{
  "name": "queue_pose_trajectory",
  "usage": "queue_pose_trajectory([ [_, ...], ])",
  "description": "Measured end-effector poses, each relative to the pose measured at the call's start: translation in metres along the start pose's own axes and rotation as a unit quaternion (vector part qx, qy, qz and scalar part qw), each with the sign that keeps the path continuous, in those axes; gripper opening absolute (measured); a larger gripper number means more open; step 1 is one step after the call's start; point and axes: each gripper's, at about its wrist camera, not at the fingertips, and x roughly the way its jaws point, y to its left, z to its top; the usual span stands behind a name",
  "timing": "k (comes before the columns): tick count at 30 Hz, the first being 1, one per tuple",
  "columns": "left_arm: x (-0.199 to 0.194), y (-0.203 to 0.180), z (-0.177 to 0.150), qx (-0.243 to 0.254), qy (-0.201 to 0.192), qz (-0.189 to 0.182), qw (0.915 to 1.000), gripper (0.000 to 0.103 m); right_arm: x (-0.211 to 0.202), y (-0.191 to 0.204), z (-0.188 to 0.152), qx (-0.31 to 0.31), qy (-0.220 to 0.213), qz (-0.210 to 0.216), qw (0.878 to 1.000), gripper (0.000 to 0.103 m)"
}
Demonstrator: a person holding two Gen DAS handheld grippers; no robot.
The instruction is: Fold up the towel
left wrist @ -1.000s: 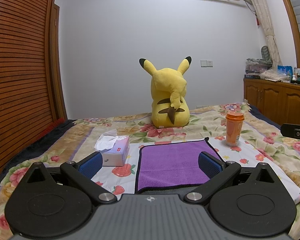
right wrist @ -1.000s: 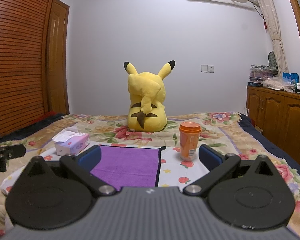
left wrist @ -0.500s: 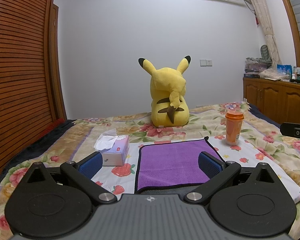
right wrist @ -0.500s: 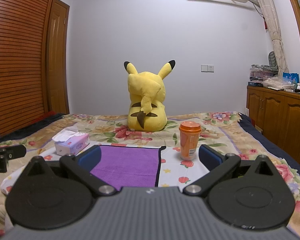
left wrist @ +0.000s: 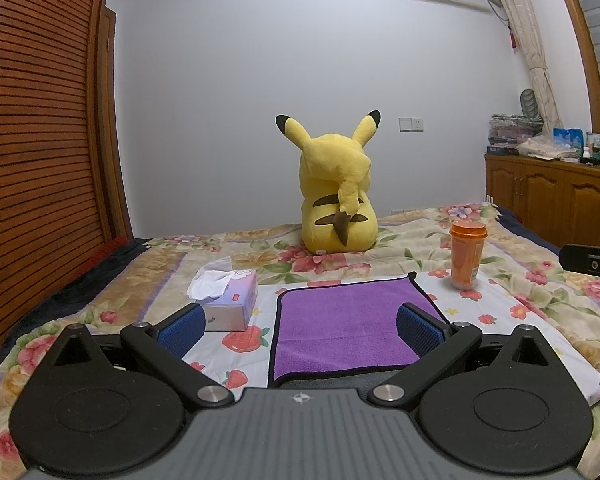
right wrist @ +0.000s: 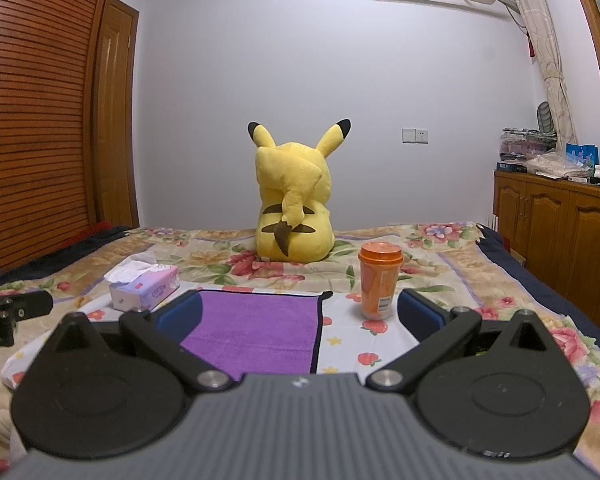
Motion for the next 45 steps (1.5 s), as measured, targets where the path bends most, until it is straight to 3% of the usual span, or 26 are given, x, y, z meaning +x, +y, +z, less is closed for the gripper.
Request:
queue_pose_trajectory([
  [10,0.011,-0.008,-0.012,0.005,0.025,-0.001,0.9997,0.103,0.011,0.001,-0.004,0.002,0.017,0.002,1.0,0.103],
  [26,0.05,-0.004,-0.022,0.006,0.103,-0.01,0.9946,0.103,0.033,0.007,-0.009,0.0,0.06,0.008,0.998,0.103],
  [45,0.093,-0.003,-0.028,0.024,0.138,-0.024,0.9899,0.103,0.065,0.009,-0.015,-0.015,0.098,0.016,0.995,0.103],
])
